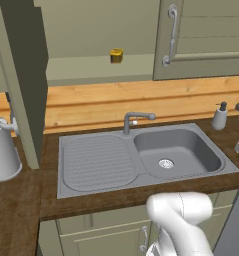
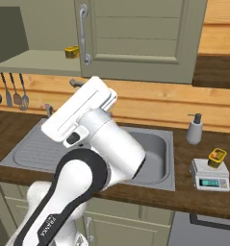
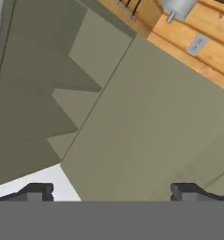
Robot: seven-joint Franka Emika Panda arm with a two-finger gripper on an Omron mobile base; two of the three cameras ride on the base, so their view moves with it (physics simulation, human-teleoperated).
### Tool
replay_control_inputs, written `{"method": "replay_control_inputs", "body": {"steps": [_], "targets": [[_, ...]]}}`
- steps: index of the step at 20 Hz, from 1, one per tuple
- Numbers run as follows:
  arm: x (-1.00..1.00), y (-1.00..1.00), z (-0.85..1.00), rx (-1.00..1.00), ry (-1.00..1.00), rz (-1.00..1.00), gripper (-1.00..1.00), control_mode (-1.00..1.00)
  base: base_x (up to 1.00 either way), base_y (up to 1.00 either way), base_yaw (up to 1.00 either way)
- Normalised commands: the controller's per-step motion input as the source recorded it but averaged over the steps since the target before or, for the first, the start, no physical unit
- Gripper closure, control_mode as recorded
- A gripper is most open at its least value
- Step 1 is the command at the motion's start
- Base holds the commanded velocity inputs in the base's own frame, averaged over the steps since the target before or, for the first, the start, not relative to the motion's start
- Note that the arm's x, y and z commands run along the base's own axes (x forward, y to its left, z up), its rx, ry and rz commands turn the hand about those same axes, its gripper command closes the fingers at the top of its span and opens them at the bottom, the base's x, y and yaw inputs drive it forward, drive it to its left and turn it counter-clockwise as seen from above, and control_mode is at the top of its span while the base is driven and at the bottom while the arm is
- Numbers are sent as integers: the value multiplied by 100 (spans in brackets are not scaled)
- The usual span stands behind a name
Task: Pick the canned food and place it on the digital scale for weighing, and close the cabinet.
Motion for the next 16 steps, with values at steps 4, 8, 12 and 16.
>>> {"method": "replay_control_inputs", "body": {"steps": [4,8,12,16], "targets": [[-69,79,-3,1,-8,4,-100,-100,0,0,0],[-53,100,-7,0,-8,2,-100,-100,0,0,0],[-22,100,-12,0,-4,1,-100,-100,0,0,0],[-12,100,-12,0,-1,3,-100,-100,0,0,0]]}}
